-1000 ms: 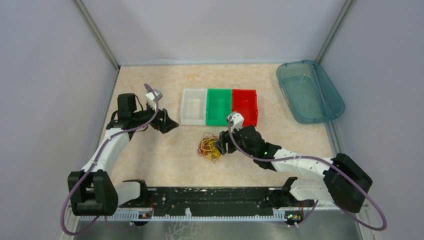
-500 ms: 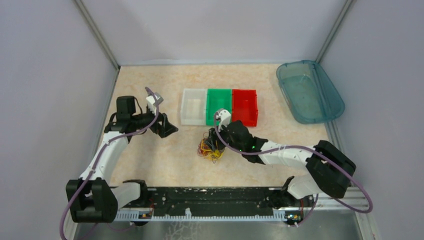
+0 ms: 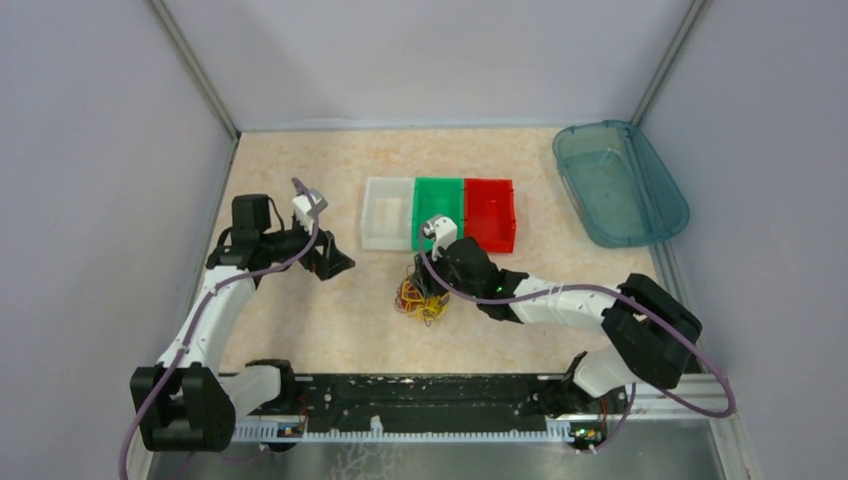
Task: Untangle the cables
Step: Untie the cable.
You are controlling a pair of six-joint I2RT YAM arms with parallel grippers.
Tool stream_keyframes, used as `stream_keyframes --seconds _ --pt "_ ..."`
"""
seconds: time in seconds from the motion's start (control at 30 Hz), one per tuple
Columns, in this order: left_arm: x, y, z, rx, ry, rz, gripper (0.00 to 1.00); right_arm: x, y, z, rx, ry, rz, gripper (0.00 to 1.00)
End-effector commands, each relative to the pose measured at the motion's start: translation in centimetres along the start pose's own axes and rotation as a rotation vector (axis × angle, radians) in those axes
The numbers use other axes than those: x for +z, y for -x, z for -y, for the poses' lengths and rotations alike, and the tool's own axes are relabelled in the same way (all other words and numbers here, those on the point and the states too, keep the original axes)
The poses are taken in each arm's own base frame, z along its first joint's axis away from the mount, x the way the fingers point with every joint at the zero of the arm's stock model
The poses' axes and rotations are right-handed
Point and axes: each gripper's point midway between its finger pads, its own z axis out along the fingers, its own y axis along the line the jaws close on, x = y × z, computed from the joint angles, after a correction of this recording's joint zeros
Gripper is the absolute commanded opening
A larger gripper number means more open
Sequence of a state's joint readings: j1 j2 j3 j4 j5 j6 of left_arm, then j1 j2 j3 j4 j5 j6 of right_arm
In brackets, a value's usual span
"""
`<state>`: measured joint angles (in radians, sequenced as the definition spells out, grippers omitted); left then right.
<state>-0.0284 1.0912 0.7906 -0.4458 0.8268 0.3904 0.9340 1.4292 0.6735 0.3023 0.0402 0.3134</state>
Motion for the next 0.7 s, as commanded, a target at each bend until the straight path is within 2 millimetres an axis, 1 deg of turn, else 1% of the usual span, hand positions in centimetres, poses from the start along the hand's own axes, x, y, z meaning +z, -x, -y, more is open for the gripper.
stream_keyframes --seconds 0.0,0.13,0.27,0.4,0.53,0.67 --pt "0.0 0.9 0.1 0.029 -0.016 0.011 0.99 -1.2 3.0 -0.5 -0.056 -0.003 0.069 0.5" --pt "-0.1 1.1 0.2 0.024 -0.02 0.014 0.99 -1.1 2.4 -0.7 -0.047 0.09 0.0 0.53" --pt "-0.2 1.5 0.4 0.035 -0.022 0.025 0.99 -1.4 2.5 -1.4 -0.069 0.177 -0.017 0.55" --pt "-0.4 1.8 0.6 0.036 -0.025 0.03 0.99 -1.3 2.4 -0.8 -0.078 0.186 -0.032 0.54" --pt "-0.5 1.9 0.8 0.038 -0.031 0.031 0.99 -1.2 2.4 -0.9 -0.092 0.199 -0.027 0.51" --pt "-0.6 2.1 1.1 0.039 -0.041 0.038 0.99 -0.9 2.4 -0.1 -0.122 0.176 -0.035 0.51"
